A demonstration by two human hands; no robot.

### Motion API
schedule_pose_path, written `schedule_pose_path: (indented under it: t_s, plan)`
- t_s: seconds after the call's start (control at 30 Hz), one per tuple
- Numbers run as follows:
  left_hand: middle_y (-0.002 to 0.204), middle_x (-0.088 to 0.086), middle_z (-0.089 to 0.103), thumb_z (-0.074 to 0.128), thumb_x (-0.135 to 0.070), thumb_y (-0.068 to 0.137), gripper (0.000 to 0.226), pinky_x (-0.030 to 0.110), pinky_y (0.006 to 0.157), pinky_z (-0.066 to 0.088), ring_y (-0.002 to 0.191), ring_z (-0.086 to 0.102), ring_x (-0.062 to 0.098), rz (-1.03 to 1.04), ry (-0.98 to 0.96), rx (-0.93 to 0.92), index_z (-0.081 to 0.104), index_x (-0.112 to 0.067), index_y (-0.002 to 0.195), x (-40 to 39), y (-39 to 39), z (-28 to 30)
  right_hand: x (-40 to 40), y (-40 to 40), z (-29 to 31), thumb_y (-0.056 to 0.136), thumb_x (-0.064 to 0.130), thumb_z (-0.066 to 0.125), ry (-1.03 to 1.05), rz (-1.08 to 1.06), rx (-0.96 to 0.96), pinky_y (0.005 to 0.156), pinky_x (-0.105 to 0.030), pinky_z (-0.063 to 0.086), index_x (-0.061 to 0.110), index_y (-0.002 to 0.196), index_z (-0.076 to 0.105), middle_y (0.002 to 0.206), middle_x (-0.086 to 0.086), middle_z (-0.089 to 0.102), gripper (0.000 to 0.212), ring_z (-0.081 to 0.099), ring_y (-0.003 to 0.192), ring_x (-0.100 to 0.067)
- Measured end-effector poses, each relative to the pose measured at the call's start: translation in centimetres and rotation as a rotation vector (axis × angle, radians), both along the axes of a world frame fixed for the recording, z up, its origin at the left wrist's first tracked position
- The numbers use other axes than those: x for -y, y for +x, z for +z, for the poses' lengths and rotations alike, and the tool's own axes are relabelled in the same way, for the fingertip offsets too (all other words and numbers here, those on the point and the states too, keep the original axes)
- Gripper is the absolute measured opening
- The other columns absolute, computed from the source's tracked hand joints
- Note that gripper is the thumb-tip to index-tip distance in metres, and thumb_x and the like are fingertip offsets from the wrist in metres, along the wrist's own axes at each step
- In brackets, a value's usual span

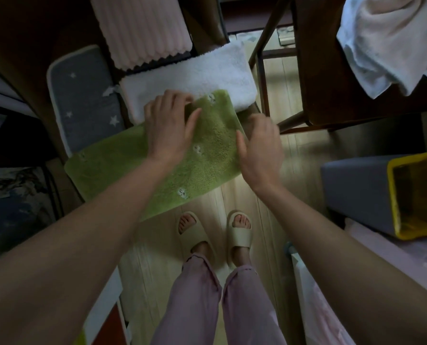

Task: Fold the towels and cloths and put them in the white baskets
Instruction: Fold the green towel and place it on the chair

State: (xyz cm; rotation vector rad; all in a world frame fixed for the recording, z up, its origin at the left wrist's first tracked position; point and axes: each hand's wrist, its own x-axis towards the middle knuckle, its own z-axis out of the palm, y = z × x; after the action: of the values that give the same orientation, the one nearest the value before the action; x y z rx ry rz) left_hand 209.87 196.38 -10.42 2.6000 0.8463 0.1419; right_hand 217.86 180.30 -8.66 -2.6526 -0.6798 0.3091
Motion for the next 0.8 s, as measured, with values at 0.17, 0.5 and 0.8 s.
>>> schedule_pose_path:
  t_s: [0.17, 0.5, 0.8]
  plan:
    - [0.103, 0.009, 0.058, 0.042, -0.042, 0.096, 0.034, 0.039, 0.085, 0.038, 0.096, 0.053, 0.027, -0.028, 0.061, -0.015, 0.056, -0.012, 0.104, -1.9, -2.6, -1.0, -3.4, 0.3, -2.8, 0.1, 0.027, 0.048, 0.074, 0.603, 0.193, 0.118, -0.037, 0.013, 0.014, 0.149, 0.035, 0.157, -0.01, 0.03, 0.052, 0.021, 0.146, -0.028]
    - [0.09, 0.006, 0.062, 0.04, -0.04, 0.099, 0.031, 0.03, 0.063, 0.03, 0.078, 0.058, 0.025, -0.023, 0.094, -0.017, 0.055, -0.013, 0.096, -4.4, -3.5, -1.1, -5.4, 0.1, -4.7, 0.102, 0.039, 0.03, -0.053, 0.572, 0.192, 0.122, -0.04, 0.007, 0.01, 0.153, 0.025, 0.16, -0.013, 0.02, 0.058, 0.015, 0.149, -0.026]
    - [0.098, 0.004, 0.065, 0.037, -0.038, 0.103, 0.031, 0.031, 0.06, 0.036, 0.075, 0.057, 0.02, 0.11, -0.028, -0.076, 0.057, -0.014, 0.103, -6.0, -6.8, -1.1, -7.1, -0.8, -5.0, 0.102, 0.045, 0.017, -0.161, 0.64, 0.119, 0.122, -0.035, -0.005, 0.02, 0.155, 0.006, 0.163, -0.005, 0.001, 0.06, -0.004, 0.15, -0.019]
